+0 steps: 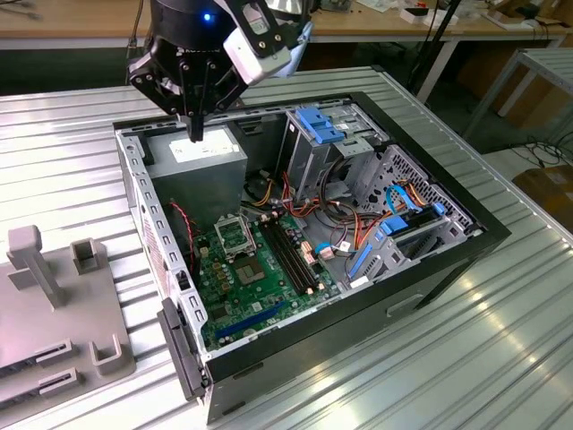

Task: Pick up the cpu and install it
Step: 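Reach for the cpu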

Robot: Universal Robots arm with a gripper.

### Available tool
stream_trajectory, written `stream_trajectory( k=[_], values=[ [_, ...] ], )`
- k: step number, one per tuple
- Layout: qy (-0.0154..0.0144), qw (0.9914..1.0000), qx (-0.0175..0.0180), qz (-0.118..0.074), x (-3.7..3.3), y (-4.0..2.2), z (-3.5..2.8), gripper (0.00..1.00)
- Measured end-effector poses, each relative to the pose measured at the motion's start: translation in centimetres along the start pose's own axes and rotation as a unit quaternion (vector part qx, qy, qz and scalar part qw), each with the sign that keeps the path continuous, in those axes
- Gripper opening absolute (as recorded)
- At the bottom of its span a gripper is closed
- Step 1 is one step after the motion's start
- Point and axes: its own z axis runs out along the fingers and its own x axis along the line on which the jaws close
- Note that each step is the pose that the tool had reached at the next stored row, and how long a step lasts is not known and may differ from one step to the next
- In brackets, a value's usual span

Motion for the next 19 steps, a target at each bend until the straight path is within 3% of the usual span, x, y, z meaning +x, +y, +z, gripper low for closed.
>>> stream_trajectory(
  k=[19],
  values=[
    [0.0007,1.0,-0.0008,0.0,0.54,-0.04,0.02,0.11]
  ],
)
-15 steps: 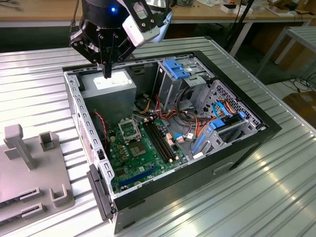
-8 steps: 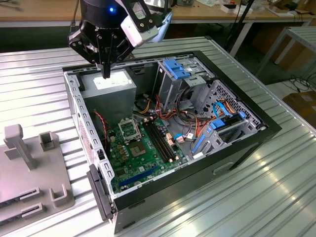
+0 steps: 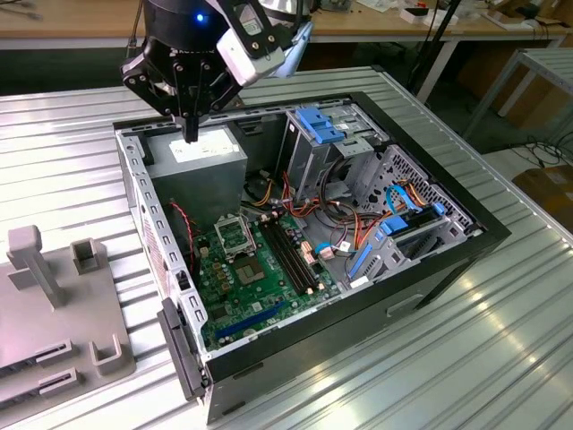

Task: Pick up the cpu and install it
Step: 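Reach for the cpu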

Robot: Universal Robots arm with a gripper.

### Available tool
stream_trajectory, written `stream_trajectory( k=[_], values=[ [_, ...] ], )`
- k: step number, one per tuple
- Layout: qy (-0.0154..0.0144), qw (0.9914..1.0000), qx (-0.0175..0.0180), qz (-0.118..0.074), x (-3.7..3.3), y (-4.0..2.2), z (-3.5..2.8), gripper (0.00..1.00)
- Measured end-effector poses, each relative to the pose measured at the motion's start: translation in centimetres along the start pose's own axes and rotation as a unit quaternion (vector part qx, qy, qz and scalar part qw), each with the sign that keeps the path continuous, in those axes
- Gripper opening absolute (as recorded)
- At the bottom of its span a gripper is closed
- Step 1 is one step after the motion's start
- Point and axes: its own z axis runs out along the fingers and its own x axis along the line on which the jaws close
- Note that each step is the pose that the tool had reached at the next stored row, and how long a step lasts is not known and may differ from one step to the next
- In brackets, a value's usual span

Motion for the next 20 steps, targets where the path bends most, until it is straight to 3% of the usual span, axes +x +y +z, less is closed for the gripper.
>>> stream_trajectory(
  k=[20],
  values=[
    [0.0009,1.0,-0.0004,0.0,0.46,-0.04,0.03,0.11]
  ],
)
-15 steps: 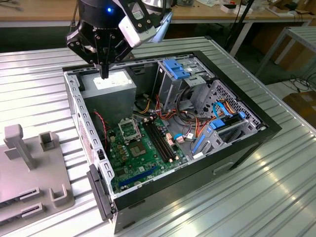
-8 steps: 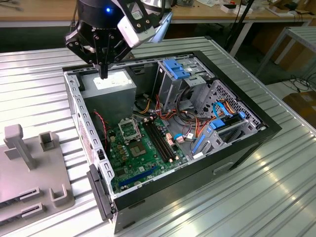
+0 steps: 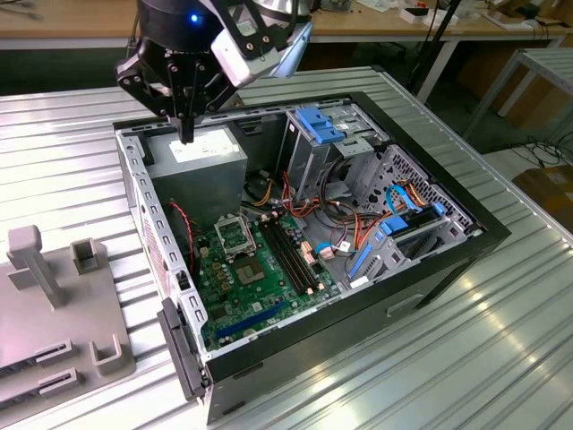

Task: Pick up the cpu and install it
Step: 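Reach for the cpu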

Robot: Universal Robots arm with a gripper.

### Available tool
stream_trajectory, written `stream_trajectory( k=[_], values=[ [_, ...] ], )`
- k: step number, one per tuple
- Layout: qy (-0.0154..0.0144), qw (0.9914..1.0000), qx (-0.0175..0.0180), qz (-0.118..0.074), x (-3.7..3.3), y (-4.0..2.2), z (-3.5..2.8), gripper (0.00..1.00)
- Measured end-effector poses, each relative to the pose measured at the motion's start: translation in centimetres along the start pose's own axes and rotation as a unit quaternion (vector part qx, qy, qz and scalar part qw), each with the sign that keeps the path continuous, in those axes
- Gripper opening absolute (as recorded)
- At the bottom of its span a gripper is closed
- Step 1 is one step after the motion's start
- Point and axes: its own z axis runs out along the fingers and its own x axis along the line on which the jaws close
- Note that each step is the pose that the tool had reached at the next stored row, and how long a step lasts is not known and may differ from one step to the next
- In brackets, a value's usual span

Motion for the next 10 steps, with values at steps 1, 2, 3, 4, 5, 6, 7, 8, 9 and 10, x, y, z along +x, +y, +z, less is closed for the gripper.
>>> stream_trajectory(
  k=[1,2,3,4,5,6,7,8,9,10],
  values=[
    [0.0,1.0,0.0,0.0,0.04,0.0,0.0,0.11],
    [0.0001,1.0,0.0,0.0,0.07,0.0,0.0,0.11],
    [0.0001,1.0,0.0,0.0,0.1,-0.01,0.0,0.11],
    [0.0001,1.0,0.0,0.0,0.12,-0.01,0.0,0.11],
    [0.0001,1.0,-0.0001,0.0,0.15,-0.01,0.0,0.11],
    [0.0001,1.0,-0.0001,0.0,0.2,-0.02,0.01,0.11],
    [0.0002,1.0,-0.0001,0.0,0.25,-0.02,0.01,0.11],
    [0.0002,1.0,-0.0001,0.0,0.29,-0.02,0.01,0.11],
    [0.0002,1.0,-0.0002,0.0,0.32,-0.02,0.01,0.11],
    [0.0002,1.0,-0.0002,0.0,0.34,-0.03,0.01,0.11]
  ],
)
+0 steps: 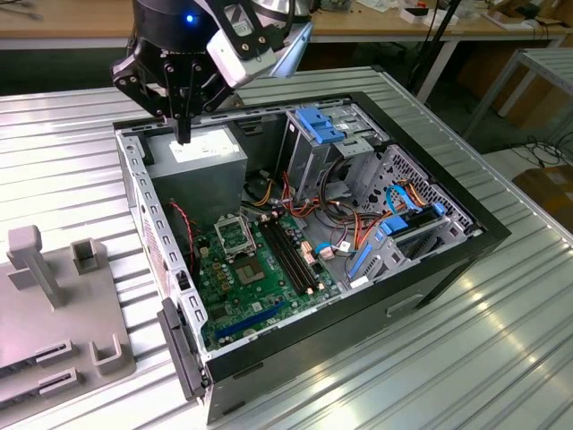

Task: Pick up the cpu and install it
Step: 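Reach for the cpu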

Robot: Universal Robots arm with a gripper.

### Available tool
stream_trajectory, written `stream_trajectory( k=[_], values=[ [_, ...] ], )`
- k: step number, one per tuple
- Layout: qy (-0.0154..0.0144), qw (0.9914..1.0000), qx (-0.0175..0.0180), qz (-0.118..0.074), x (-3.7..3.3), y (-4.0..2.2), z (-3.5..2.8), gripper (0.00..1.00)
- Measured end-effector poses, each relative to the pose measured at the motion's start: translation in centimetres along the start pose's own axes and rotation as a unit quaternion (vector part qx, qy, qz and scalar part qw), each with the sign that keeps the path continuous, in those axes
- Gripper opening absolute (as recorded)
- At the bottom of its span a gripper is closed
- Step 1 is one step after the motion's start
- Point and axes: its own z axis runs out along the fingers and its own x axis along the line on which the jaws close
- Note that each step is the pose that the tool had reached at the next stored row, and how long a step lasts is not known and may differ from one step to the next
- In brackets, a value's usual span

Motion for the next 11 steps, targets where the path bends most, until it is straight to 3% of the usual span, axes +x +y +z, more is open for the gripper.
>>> stream_trajectory(
  k=[11],
  values=[
    [0.0002,1.0,-0.0001,0.0,0.37,-0.03,0.01,0.11]
  ],
)
